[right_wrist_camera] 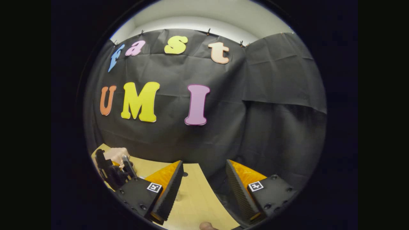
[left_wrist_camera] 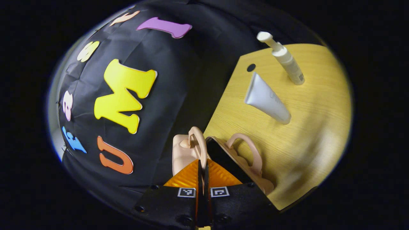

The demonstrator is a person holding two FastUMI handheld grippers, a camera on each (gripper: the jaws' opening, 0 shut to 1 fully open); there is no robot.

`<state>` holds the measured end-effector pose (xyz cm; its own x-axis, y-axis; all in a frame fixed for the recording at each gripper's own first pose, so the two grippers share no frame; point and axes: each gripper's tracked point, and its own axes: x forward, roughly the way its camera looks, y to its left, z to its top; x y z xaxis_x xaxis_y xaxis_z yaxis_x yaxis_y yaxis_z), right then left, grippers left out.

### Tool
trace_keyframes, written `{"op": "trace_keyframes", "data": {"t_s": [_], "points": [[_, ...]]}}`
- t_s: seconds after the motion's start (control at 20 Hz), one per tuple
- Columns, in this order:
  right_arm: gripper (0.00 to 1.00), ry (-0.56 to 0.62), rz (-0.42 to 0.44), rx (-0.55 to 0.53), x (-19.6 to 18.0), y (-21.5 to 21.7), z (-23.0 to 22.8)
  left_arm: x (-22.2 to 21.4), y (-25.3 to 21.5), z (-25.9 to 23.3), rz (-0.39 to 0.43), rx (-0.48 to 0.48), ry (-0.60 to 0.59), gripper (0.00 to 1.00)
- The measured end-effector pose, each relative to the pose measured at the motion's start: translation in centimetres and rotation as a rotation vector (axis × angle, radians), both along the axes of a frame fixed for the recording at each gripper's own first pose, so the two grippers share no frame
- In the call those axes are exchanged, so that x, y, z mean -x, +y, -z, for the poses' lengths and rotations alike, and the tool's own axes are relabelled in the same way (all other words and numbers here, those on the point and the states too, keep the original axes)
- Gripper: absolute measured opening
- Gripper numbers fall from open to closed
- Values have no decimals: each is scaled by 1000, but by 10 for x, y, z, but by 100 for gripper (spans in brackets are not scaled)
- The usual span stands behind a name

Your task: First open the suitcase, pack the skin care products into it, and then close the suitcase.

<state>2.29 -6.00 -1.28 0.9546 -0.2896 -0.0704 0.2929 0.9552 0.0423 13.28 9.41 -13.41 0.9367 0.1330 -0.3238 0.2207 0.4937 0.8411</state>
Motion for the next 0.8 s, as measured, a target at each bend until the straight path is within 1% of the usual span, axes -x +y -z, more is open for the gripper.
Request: {"op": "trace_keyframes", "data": {"t_s": [0.15,0.3,0.35,0.4,0.5,0.65,0.8], "points": [[79,-26,22,16,-3,23,-14,6,33,-44,-24,132,-52,3],[79,-42,2,26,-9,56,-27,11,78,-76,-62,257,-102,2],[80,-36,-6,36,-13,67,-26,13,95,-84,-85,316,-120,2],[79,-18,-17,41,-17,80,-24,10,116,-91,-121,418,-143,3],[80,-12,-34,29,-20,99,-26,12,146,-96,-165,542,-175,2],[80,-2,-53,22,-24,125,-26,12,183,-95,-207,612,-197,2],[79,14,-77,27,-29,148,-24,0,228,-81,-263,646,-207,2]]}}
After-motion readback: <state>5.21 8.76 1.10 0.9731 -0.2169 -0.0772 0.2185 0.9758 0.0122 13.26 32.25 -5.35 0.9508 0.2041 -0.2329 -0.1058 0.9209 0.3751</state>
